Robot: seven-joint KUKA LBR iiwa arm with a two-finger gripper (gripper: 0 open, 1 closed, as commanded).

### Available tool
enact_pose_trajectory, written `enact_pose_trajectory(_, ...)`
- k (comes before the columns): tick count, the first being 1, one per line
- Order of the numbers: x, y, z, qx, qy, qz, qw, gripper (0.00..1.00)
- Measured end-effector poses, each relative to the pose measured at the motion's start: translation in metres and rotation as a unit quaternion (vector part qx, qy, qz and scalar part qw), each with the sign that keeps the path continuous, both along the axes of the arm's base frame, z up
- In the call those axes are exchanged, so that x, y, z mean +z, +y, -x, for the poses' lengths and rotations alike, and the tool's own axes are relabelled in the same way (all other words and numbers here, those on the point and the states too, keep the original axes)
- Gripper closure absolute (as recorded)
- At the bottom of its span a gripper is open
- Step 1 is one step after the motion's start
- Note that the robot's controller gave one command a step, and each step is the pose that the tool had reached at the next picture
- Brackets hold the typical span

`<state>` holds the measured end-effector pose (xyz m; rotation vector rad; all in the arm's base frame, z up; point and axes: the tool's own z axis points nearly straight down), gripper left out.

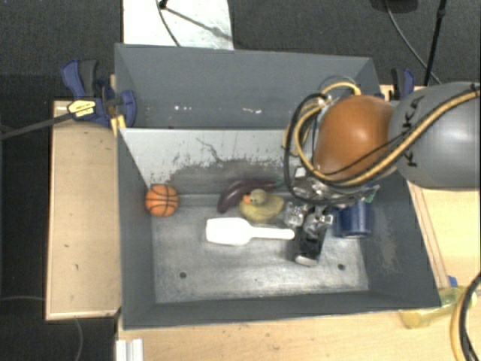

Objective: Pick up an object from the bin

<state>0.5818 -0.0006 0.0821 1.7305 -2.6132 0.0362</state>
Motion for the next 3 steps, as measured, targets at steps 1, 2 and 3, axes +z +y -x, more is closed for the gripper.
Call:
enact_pose_trajectory(1, 0.0, 0.0, 0.0, -0.001, 0.0, 0.0, 1.0, 1.0)
enact_pose_trajectory(2, 0.002, 0.0, 0.001, -0.001, 0.0, -0.002, 1.0, 1.0)
enact_pose_trajectory(3, 0.016, 0.003, 0.005, -0.003, 0.0024, -0.01, 0.9999, 1.0)
